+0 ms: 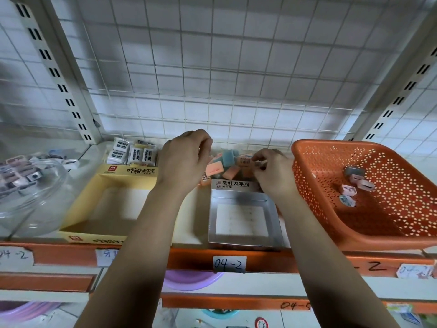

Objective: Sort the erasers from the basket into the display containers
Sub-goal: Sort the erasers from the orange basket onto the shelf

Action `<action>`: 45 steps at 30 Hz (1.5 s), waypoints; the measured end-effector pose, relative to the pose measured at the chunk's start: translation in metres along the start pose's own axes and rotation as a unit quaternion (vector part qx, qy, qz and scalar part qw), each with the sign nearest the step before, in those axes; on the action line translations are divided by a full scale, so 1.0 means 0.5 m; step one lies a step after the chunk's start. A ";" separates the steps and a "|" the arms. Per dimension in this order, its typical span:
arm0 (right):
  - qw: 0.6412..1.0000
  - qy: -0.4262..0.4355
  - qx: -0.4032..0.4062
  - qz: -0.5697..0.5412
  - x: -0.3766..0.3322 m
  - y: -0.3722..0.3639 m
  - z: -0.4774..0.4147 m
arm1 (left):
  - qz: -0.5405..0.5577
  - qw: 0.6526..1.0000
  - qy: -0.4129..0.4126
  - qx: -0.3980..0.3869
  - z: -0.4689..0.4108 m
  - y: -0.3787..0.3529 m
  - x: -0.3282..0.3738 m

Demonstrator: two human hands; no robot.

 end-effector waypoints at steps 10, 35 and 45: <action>0.988 0.061 0.091 -0.109 -0.066 0.226 0.057 | 0.010 0.997 -0.067 -0.023 -0.043 -0.062 0.117; 0.902 0.096 -0.234 0.351 0.309 0.207 -0.074 | 0.123 0.983 -0.114 -0.072 -0.121 -0.233 0.349; 0.992 0.015 -0.107 0.062 0.309 0.363 0.003 | -0.065 0.880 -0.278 -0.380 -0.187 -0.417 0.430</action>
Point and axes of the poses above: each hand's wrist, its own z-axis away from the middle knuckle, its own y-axis out of the back of the hand, x = y × z, the point moved 8 cm from there along -z, towards the middle knuckle, and after that the axes turned 10 degrees about -y, right-handed, at the moved point
